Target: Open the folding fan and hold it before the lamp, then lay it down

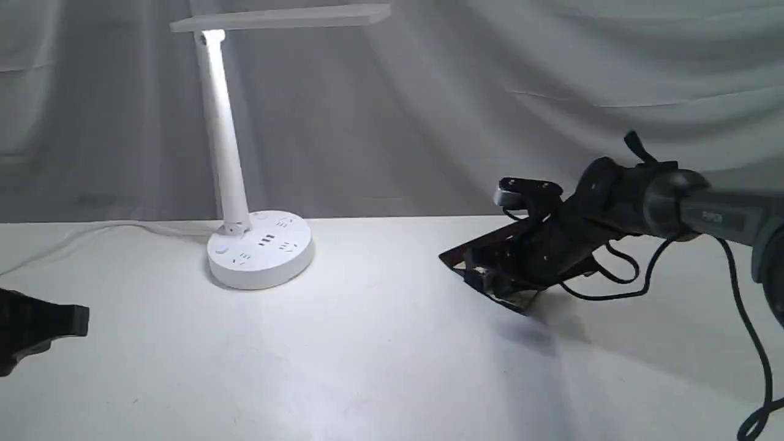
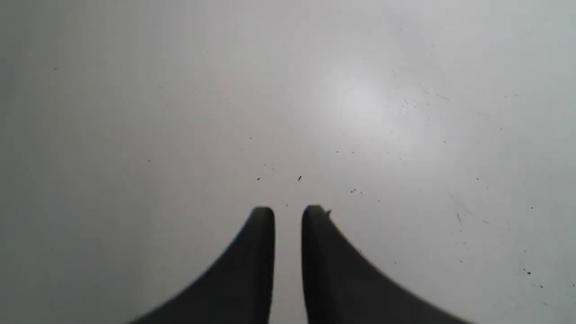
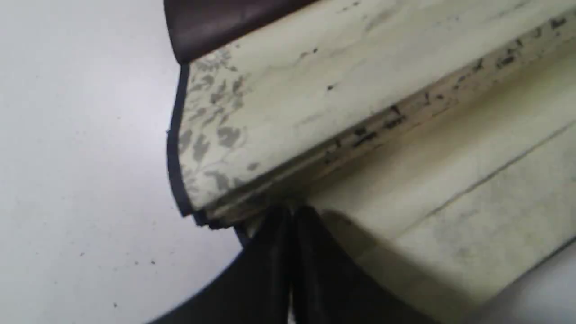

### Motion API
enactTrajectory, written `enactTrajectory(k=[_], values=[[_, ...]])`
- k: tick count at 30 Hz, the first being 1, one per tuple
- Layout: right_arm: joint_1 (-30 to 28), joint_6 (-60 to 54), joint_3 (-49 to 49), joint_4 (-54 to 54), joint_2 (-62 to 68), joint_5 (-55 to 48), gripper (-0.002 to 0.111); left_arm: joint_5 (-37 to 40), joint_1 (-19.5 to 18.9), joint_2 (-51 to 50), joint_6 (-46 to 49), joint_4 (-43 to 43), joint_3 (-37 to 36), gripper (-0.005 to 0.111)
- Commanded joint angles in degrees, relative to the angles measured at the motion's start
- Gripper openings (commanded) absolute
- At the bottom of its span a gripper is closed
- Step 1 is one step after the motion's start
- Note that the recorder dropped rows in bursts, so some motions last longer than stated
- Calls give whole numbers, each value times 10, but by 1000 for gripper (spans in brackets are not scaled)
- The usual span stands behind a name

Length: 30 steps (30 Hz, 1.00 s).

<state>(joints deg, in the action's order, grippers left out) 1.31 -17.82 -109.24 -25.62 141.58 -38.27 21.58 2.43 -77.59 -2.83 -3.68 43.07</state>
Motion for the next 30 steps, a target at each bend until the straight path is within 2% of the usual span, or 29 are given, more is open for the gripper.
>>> enactTrajectory(k=[1,13,20,26,30], values=[[14,7,5,17,8,-61,0,-1,-1,0,1,-6,4,11],[50,35,20,51,-33,-72,0,-1,-1,0,1,-6,4,11],[49,35,36,62,-75,-56,0,5,-1,0,1,-6,4,11],[40,34,36,66,-100,1,0,5,-1,0,1,-6,4,11],[23,81,36,92,-90,22,0,5,-1,0,1,-6,4,11]])
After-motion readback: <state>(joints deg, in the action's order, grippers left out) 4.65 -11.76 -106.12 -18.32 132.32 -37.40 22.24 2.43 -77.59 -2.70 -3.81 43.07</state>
